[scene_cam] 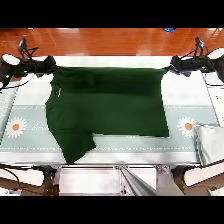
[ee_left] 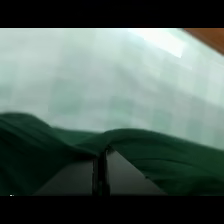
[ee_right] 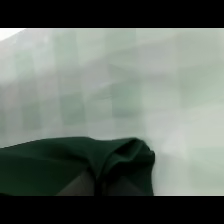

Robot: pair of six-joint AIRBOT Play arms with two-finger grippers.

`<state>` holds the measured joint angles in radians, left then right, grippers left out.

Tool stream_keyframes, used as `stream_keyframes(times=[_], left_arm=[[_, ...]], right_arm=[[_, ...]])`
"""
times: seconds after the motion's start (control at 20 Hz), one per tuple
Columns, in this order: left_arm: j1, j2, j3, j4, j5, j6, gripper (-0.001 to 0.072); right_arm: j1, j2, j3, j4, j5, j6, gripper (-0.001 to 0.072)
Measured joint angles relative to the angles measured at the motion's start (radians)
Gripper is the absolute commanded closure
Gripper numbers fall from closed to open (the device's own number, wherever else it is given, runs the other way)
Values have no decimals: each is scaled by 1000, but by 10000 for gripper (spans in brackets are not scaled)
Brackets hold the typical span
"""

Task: Fold the shirts.

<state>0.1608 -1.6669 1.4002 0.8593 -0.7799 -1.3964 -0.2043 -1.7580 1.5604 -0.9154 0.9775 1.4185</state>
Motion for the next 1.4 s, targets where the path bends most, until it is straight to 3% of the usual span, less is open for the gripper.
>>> stream_keyframes(times=[0.2, 0.45, 0.7, 0.75, 0.8, 0.85, 1.15, 1.4], left_arm=[[29, -27, 42, -3, -141, -43, 690], [84, 18, -3, 15, -382, 30, 690], [93, 34, -124, 65, -484, 61, 690], [93, 35, -139, 68, -489, 64, 648], [94, 36, -150, 71, -497, 69, 370], [95, 36, -157, 77, -504, 69, 200], [154, 77, -142, 126, -669, 64, 197], [323, 292, -327, 150, -710, 78, 197]], right_arm=[[-11, -29, 28, 5, 77, -6, 685], [-20, -26, 22, -78, 249, -23, 685], [-5, -24, -52, -141, 304, -23, 685], [-3, -24, -64, -148, 306, -17, 629], [-3, -24, -72, -150, 308, -12, 371], [-2, -24, -79, -153, 314, -3, 300], [-28, 63, -96, -222, 420, 43, 302], [-116, 293, -252, -279, 401, 67, 302]])
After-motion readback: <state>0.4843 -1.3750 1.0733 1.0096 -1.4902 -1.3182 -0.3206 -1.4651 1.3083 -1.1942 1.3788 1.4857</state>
